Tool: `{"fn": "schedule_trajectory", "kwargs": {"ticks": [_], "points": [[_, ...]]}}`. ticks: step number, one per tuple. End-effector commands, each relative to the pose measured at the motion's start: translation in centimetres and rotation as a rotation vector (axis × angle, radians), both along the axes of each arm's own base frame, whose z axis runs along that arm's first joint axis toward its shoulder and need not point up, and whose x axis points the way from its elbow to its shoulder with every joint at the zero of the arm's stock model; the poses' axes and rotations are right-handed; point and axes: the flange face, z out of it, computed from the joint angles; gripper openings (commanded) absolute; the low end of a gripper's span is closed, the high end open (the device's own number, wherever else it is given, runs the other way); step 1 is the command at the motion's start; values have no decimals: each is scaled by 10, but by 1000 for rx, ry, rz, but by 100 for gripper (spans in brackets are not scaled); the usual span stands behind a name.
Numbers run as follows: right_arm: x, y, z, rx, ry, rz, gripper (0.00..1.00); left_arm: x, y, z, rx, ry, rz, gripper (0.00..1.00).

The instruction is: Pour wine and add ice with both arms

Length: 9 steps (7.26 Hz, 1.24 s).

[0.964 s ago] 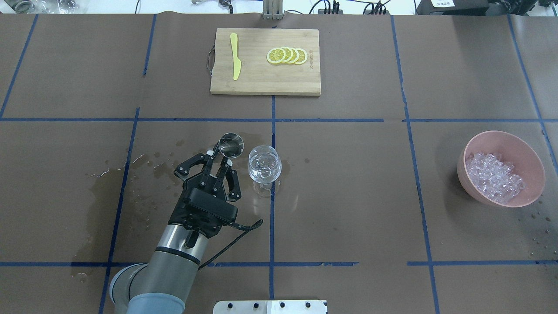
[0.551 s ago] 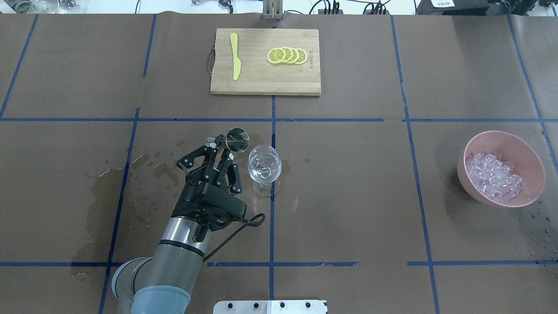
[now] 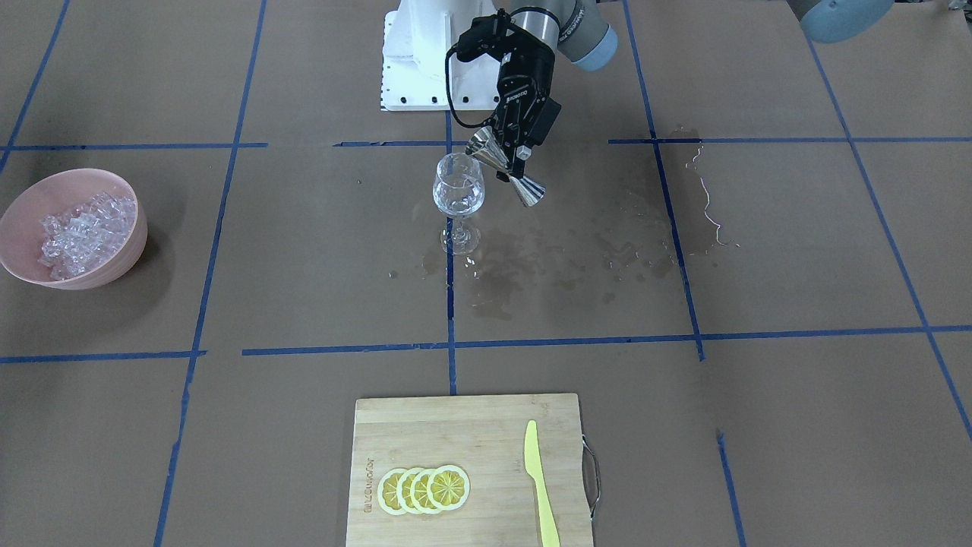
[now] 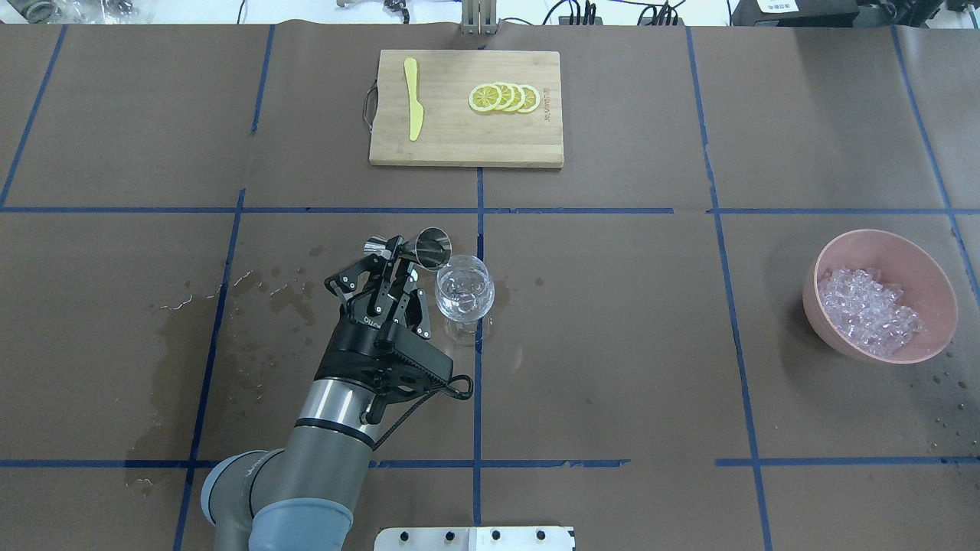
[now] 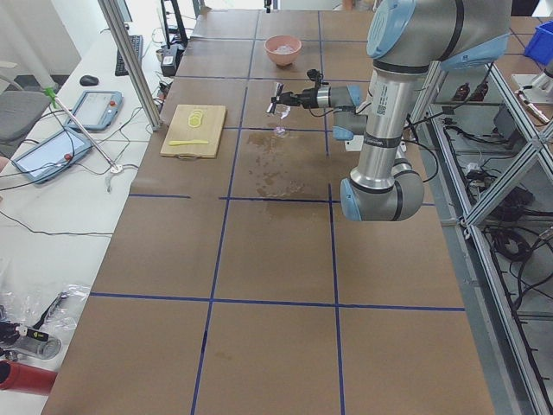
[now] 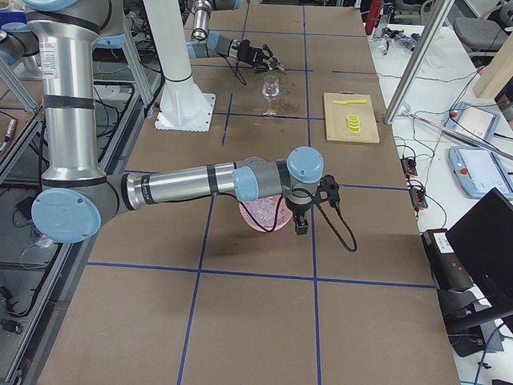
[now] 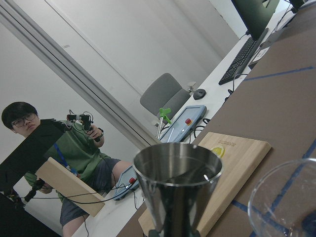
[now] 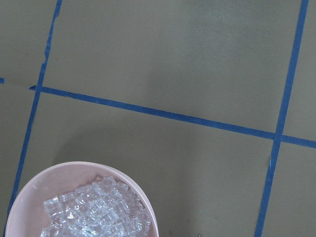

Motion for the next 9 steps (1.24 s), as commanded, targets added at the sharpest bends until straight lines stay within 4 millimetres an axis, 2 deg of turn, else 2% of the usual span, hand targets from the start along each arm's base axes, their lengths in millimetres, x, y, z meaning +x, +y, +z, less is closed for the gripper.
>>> {"fn": "schedule_trajectory", "kwargs": {"ticks": [1,9], "points": [[0,1,1,-4,1,0,100,5,0,-6,11,-70,1,0],[0,0,3,-8,1,1,100,6,-4,-4,61,-301,-6,0]]}}
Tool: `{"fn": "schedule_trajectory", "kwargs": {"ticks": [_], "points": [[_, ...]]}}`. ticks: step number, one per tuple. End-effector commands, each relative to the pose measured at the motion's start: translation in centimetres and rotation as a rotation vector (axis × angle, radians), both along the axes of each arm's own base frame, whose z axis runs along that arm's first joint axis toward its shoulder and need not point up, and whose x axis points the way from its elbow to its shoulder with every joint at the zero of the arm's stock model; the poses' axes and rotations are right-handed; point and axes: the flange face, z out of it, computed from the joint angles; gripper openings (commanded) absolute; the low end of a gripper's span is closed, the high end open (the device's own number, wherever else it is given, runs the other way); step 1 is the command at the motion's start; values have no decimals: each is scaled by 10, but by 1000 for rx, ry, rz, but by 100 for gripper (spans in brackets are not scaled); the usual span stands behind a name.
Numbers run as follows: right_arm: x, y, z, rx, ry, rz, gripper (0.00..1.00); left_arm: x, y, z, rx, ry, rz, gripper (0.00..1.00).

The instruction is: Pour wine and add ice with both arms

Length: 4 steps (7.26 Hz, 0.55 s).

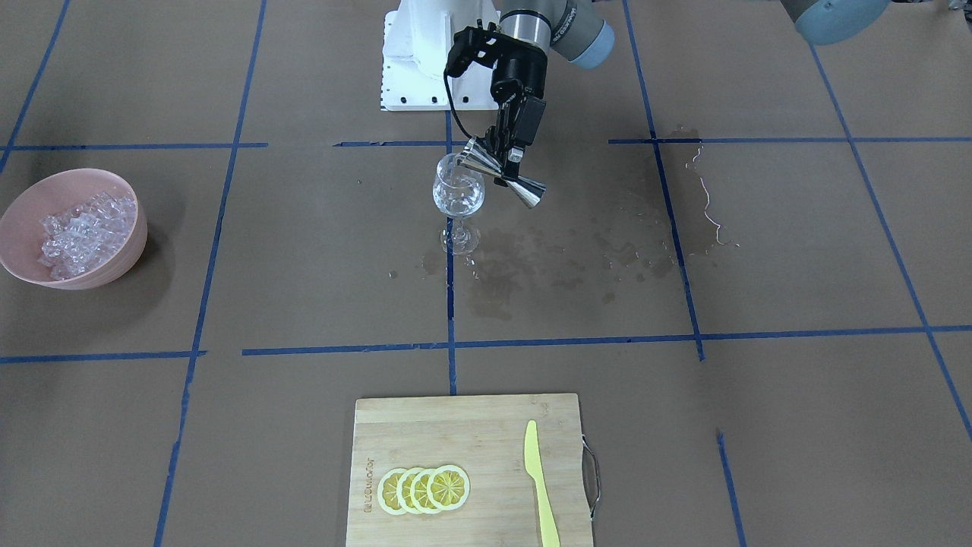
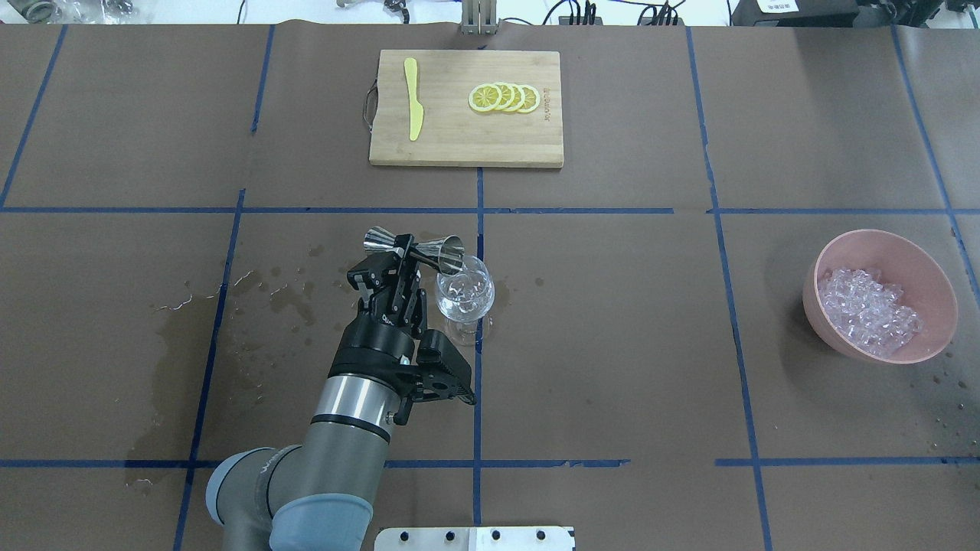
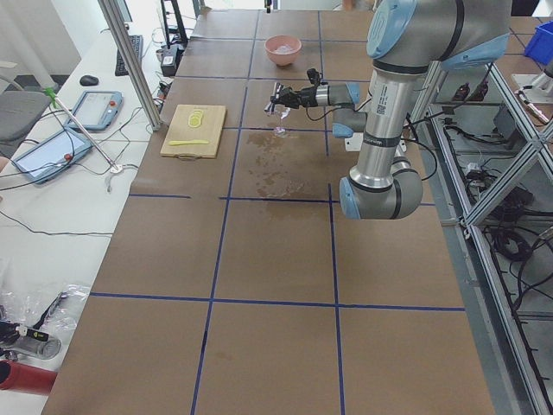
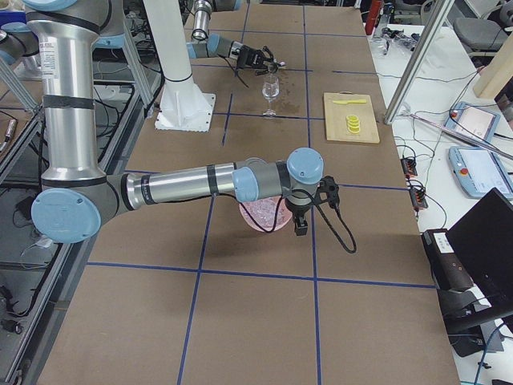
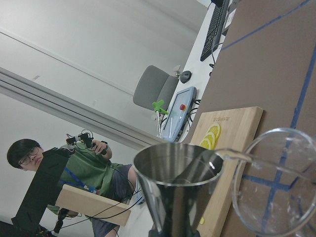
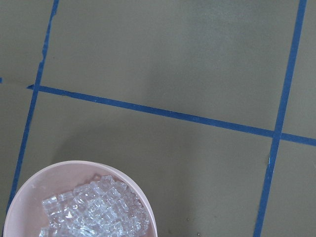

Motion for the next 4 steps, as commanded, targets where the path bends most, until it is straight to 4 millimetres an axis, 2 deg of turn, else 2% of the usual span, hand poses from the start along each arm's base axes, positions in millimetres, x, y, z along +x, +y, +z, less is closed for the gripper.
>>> {"fn": "schedule_trajectory", "kwargs": {"ticks": [1,4], "points": [[0,0,0,1,0,0,100,0,-1,1,8,-32,-1,0],[0,0,-1,2,0,0,100,-1,-2,-1,34,-156,-39,0]]}}
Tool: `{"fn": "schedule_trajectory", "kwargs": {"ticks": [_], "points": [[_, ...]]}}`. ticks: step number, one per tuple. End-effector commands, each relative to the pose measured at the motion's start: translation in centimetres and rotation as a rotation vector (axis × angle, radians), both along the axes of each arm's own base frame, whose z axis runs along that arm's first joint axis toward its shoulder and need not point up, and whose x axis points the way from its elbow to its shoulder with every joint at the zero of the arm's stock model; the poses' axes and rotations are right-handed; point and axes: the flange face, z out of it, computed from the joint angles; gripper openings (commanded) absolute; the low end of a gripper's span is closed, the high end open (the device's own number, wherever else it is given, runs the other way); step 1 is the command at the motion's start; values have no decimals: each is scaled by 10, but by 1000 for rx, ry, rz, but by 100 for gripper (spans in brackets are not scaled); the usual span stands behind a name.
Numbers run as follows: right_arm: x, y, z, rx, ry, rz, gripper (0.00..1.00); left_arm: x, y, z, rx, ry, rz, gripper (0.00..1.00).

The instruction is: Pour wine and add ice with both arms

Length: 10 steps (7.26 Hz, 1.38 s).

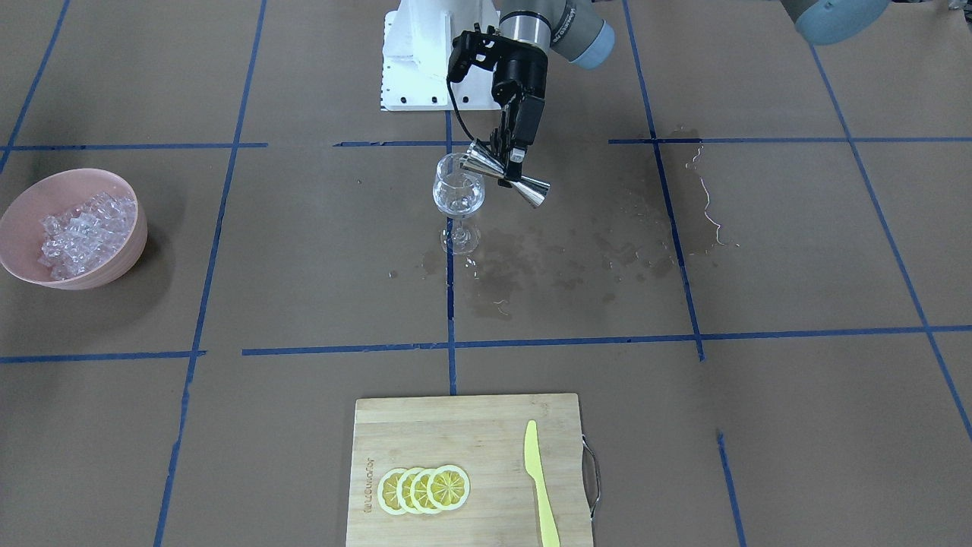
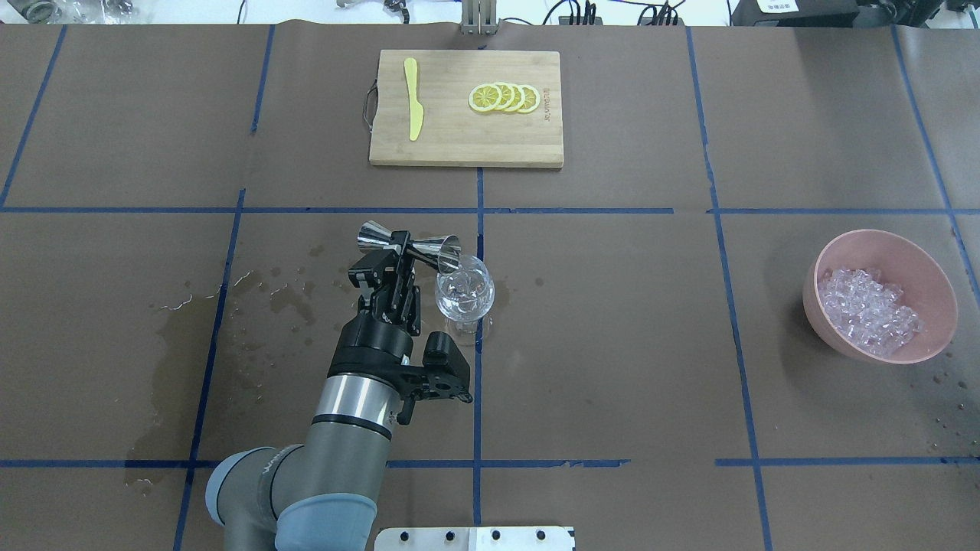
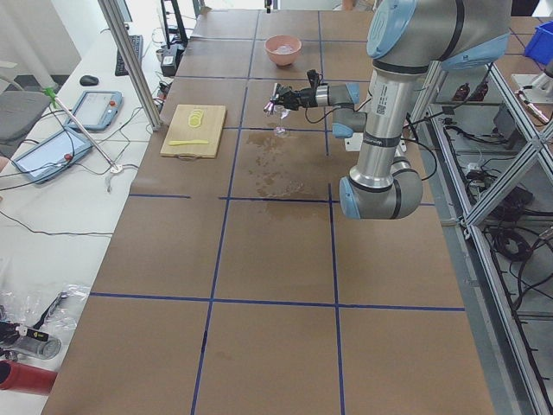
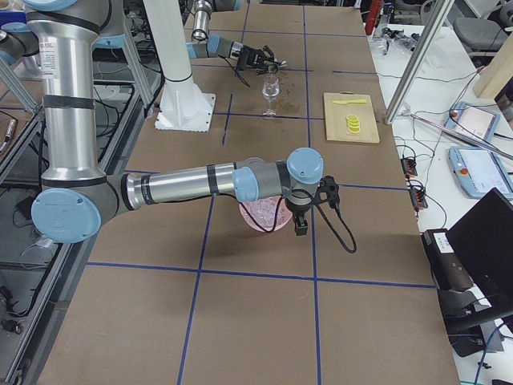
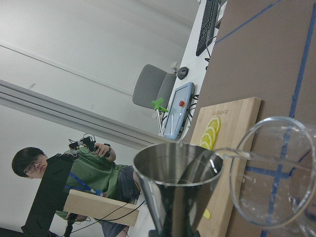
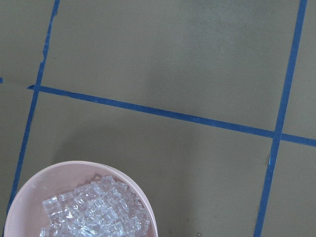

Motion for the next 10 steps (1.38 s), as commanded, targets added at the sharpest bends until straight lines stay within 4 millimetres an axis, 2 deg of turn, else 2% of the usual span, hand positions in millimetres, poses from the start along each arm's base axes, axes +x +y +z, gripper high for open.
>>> {"fn": "schedule_trajectory", "kwargs": {"ticks": [1,3,6,10], "points": [[0,0,-2,-10,-1,11,100,-1,-1,-2,20,-82,-6,0],[0,0,-2,-11,-3,12,100,-3,0,-2,42,-169,-34,0],[0,0,-2,-11,-3,12,100,-3,-1,-1,48,-197,-35,0],[0,0,-1,-13,-1,12,100,-10,0,-7,41,-121,-38,0]]}}
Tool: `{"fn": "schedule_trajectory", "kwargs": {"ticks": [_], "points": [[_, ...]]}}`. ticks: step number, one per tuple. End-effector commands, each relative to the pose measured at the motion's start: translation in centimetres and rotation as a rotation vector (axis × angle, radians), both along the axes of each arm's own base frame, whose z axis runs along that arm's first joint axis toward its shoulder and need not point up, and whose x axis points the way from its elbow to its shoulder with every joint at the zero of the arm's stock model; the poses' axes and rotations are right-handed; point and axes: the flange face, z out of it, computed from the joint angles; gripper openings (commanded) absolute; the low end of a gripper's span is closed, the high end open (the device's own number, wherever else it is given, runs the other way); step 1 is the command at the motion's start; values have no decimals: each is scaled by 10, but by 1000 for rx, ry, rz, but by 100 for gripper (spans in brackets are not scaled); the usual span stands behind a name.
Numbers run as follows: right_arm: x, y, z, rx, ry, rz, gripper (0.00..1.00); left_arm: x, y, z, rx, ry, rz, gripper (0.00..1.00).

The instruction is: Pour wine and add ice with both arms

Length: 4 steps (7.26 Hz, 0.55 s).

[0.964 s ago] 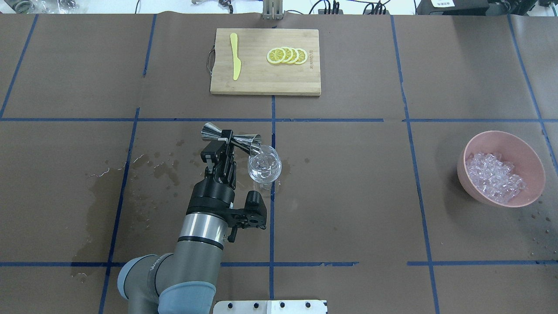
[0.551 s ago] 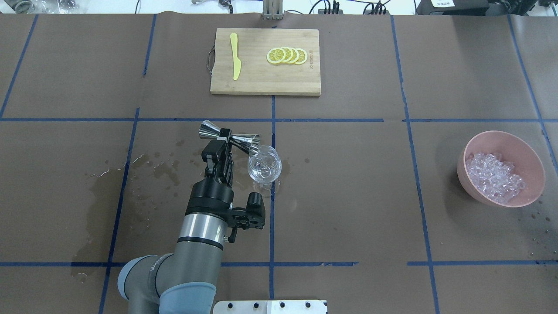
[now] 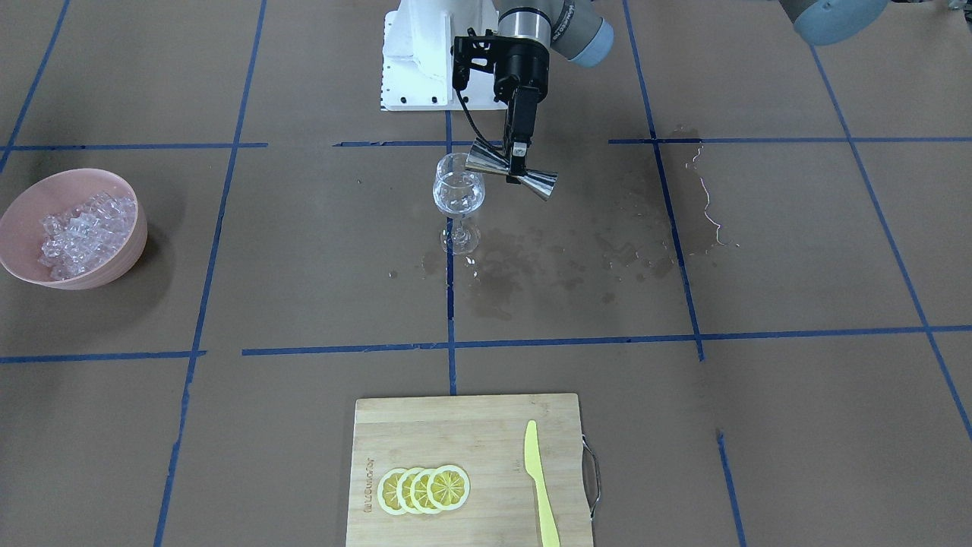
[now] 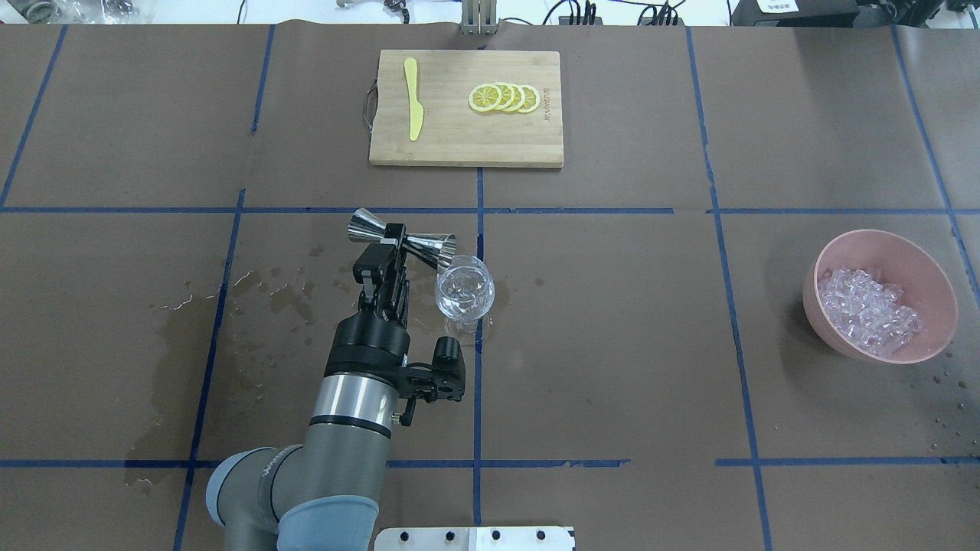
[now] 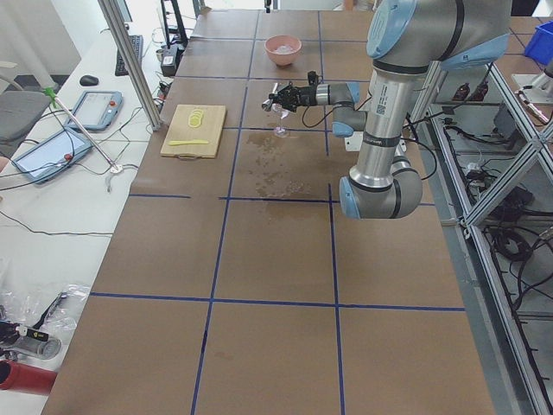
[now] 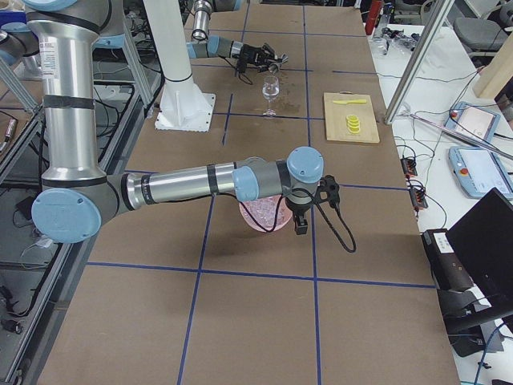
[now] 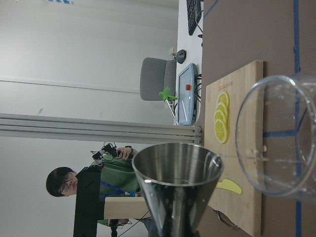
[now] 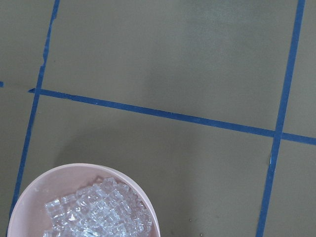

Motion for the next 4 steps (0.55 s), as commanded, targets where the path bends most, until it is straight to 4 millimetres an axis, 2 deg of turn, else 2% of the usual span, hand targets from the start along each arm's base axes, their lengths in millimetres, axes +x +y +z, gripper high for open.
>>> {"fn": "schedule_trajectory", "kwargs": {"ticks": [1,2,4], "points": [[0,0,1,-1,1,0,100,-3,0,-2,-21,133,-5,0],[0,0,1,-1,0,0,100,-8,-1,-4,-28,232,-9,0],[0,-2,-2,4,1,0,100,-33,-6,-2,-8,438,-10,0]]}}
